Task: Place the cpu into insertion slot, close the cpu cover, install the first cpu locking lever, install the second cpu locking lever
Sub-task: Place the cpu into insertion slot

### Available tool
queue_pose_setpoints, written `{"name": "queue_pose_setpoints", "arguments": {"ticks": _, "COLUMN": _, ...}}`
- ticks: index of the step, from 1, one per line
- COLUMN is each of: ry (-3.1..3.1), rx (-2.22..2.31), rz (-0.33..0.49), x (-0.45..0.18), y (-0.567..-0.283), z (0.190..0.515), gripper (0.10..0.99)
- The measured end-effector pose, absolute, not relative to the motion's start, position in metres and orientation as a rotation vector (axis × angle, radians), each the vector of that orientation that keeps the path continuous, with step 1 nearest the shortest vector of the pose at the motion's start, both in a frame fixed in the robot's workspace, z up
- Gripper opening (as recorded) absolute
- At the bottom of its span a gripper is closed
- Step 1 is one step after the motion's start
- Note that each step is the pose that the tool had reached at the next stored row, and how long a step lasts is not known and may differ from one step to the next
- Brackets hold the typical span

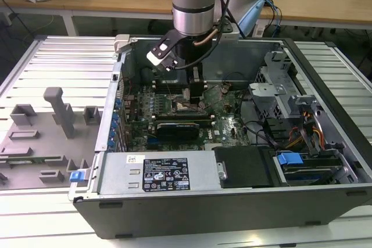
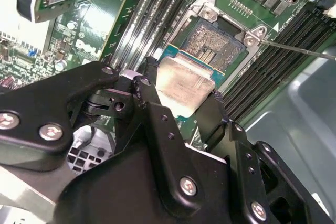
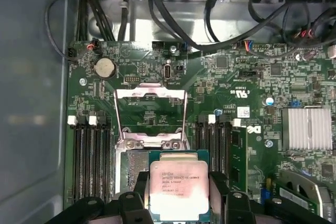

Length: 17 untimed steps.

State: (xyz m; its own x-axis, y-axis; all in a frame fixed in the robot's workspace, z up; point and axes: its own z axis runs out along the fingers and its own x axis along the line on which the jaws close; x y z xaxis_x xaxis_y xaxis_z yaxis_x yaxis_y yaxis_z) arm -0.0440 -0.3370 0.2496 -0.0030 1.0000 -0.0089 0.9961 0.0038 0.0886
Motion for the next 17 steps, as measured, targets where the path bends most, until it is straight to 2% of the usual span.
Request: {"name": "queue_pose_setpoints", "arguments": {"ticks": 17, "ry": 2.180, "rx": 2.188, "rz": 0.116, "x": -0.049, "y": -0.332, "z": 0.228, "gripper": 0.541}}
